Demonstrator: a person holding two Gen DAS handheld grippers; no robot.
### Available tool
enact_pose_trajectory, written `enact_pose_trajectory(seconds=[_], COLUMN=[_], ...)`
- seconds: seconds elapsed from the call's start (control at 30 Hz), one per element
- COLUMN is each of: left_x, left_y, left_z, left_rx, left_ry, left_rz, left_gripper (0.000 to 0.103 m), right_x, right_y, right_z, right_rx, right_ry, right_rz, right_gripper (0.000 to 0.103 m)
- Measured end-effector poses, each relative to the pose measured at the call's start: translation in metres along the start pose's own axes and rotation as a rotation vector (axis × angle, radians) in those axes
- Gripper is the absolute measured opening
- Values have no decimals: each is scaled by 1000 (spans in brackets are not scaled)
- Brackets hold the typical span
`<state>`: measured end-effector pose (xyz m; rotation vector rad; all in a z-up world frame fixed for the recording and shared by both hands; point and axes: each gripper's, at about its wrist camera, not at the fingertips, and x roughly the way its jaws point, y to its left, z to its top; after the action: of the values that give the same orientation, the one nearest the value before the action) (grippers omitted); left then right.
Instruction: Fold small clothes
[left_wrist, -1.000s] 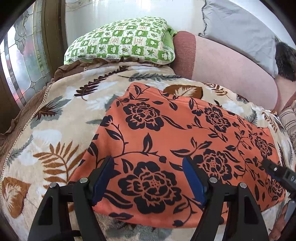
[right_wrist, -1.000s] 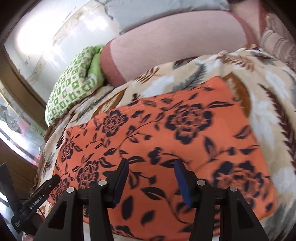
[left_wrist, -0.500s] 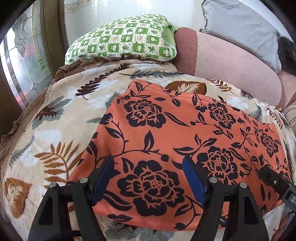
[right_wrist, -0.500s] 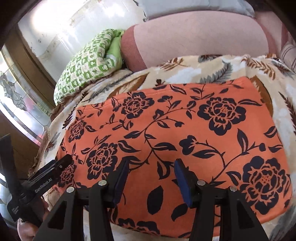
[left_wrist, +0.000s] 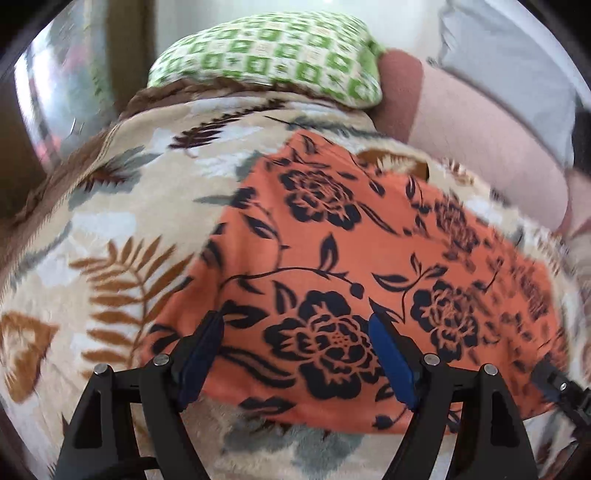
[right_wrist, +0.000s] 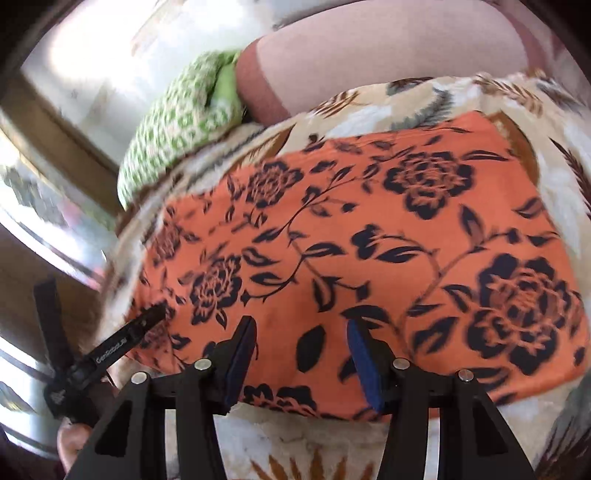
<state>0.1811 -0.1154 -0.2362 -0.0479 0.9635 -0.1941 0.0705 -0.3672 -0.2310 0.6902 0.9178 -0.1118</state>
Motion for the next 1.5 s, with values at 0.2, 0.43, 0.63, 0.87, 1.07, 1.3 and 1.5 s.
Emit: enact_pose_trajectory(seconds=[0.2, 0.43, 0.63, 0.87, 1.07, 1.3, 1.5], left_x=[-9, -5, -6, 13, 30, 41, 43], left_y=[26, 38, 36, 25, 30, 28, 20], left_z=[-14, -42, -46, -37, -23, -9, 0], left_rx=[-75, -111, -180, -253, -348, -313, -318], left_ry=[37, 133, 159, 184, 175, 122, 96], left_rz=[-22, -107, -243, -399, -475, -425, -424], left_gripper=[81, 81, 81, 81, 81, 42, 40], right_x=[-25, -33, -26, -33, -28, -23, -13], right_y=[-45, -71, -90, -119, -141, -146, -122], right_z=[-6, -30, -53, -56, -49, -34, -12], right_rx=[219, 385, 509, 638, 741, 749, 587], right_ry=[37, 84, 117, 24, -58, -140, -179], right_rz=[207, 328, 330, 297, 309, 296, 224], right_gripper=[62, 65, 67, 67, 67, 71, 38])
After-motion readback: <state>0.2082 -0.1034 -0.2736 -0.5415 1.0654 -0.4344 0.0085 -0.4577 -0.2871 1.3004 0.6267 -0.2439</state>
